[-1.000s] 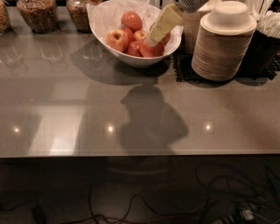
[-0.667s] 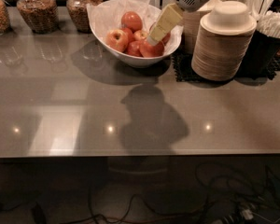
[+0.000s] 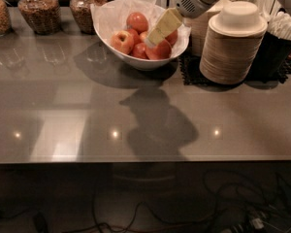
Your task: Pick apple from white bowl
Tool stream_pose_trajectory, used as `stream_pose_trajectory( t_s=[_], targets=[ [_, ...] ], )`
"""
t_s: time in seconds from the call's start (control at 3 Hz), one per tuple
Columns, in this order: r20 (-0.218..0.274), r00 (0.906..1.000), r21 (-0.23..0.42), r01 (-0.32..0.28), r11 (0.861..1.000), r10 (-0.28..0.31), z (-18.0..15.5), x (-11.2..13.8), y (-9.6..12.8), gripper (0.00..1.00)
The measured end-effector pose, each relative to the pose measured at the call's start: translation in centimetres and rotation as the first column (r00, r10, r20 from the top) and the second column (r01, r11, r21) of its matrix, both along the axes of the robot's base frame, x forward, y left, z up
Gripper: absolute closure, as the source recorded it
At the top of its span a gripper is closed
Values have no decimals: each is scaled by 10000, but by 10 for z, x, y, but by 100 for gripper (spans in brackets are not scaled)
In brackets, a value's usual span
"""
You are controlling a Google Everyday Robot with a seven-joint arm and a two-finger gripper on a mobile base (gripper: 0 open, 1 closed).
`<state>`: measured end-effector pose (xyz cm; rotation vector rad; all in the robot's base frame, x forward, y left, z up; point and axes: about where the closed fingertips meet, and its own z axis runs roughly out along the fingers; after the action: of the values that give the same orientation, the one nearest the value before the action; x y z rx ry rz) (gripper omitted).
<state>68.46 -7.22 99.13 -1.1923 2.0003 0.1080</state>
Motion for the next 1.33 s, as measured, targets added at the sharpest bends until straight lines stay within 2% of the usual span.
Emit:
stream_pose_trajectory(
  t_s=[0.33,0.67,1.0,1.33],
  targets=[
    [126,9999,730,-13,9973,3,-3,7,17,1],
    [35,10000,1186,-39,9929,35,-8,11,29,20],
    [-233,9997,1447,85,9894,-52,-19,11,34,29],
    [-571,9980,1545,340,9874,-255,-32,11,32,26]
  ],
)
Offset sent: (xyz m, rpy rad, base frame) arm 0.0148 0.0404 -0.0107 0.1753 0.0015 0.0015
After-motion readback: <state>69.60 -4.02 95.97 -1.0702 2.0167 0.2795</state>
